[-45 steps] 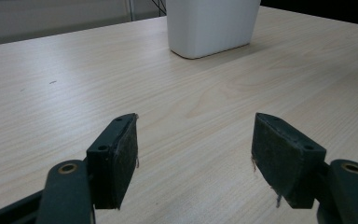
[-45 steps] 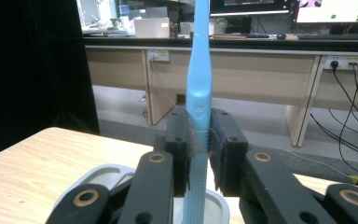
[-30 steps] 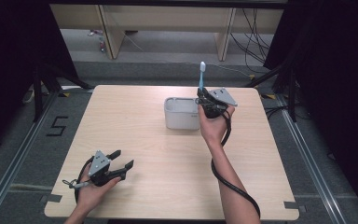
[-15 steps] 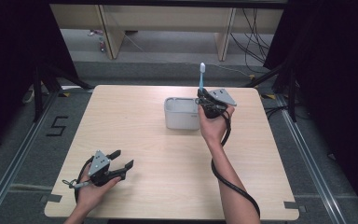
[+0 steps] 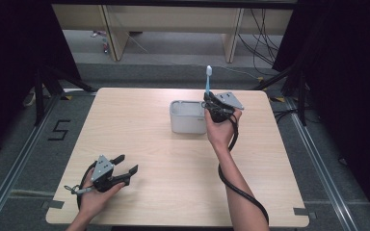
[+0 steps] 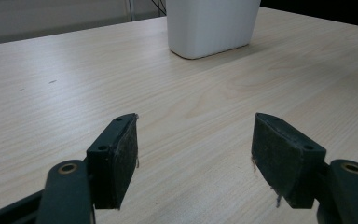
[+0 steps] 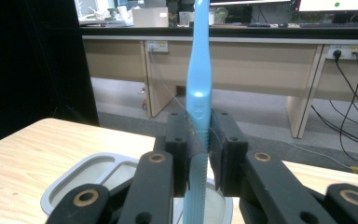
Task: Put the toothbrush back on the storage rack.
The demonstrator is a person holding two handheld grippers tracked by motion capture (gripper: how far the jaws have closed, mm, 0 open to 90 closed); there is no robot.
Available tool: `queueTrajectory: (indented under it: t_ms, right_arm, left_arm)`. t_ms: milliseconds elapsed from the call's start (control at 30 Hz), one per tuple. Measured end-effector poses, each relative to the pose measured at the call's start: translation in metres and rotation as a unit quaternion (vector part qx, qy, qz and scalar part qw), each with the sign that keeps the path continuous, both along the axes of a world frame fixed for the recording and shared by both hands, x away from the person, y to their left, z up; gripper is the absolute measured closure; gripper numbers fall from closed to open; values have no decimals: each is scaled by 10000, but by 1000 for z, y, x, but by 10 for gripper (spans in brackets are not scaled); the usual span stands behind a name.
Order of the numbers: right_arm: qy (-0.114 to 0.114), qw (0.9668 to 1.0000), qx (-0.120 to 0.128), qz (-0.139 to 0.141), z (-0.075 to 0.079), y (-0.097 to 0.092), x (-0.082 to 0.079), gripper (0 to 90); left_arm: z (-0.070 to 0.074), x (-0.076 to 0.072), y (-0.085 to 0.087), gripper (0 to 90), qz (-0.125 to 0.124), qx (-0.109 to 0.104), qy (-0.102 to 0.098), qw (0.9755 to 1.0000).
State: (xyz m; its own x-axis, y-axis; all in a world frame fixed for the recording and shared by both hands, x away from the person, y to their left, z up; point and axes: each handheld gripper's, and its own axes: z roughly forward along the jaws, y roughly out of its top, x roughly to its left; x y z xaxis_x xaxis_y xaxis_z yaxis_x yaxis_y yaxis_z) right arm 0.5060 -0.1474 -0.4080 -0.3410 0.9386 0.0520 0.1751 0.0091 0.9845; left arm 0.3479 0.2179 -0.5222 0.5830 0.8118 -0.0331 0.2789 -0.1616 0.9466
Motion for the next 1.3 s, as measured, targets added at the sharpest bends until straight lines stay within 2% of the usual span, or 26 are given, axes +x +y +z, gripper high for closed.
queueTrajectory:
  t_ms: [33,133,200,233,267,367,433,500,633,700,767,800,867,967,1033,1067,1233,1300]
  right_arm:
    - [-24,10000,-69,-16,-1,-1,0,787]
    - [62,10000,9,-12,-2,0,0,787]
    - [18,10000,-88,9,-3,-1,1,787]
    - [70,10000,-43,-37,-3,0,-1,787]
    - [-5,9999,-114,-5,-4,-1,0,787]
    - [113,9999,-84,-33,-5,-1,-1,787]
    - [110,9999,-80,-33,-7,-1,-1,787]
    - [60,9999,-154,5,-8,-2,-1,787]
    - [141,9998,-93,-48,-11,-1,-2,787]
    - [186,9997,-131,-40,-13,-2,-2,787]
    - [133,9997,-213,-2,-15,-2,-1,787]
    - [186,9997,-137,-41,-15,-2,-2,787]
    - [171,9997,-200,-17,-17,-2,-2,787]
    - [236,9996,-157,-34,-19,-2,-3,787]
    - [198,9995,-253,-12,-20,-3,-2,787]
    - [281,9995,-125,-29,-21,-2,-3,787]
    - [236,9994,-243,-33,-23,-3,-2,786]
    - [352,9993,-92,-87,-24,-1,-4,786]
  left_arm:
    - [0,0,0,313,1,1,0,10000]
    - [0,0,0,313,2,0,1,10000]
    - [0,0,0,313,1,-3,2,10000]
    - [0,0,0,313,-1,-6,1,10000]
    - [0,0,0,313,-1,-8,2,10000]
    - [0,0,0,312,-3,-21,4,10000]
    - [-1,1,0,312,-29,-68,-23,10000]
    - [0,0,0,312,-1,-15,7,10000]
    - [0,0,0,313,0,-13,8,10000]
    - [0,0,0,312,-4,-15,9,10000]
    - [0,0,0,312,-4,-17,10,10000]
    - [0,0,0,312,-3,-16,14,10000]
    - [0,0,0,312,-2,-17,17,10000]
    - [0,0,0,312,-2,-12,14,10000]
    - [0,0,0,312,2,-19,15,10000]
    - [0,0,0,312,2,-13,15,10000]
    - [0,0,0,312,1,-17,22,10000]
    - [0,0,0,312,0,-16,22,10000]
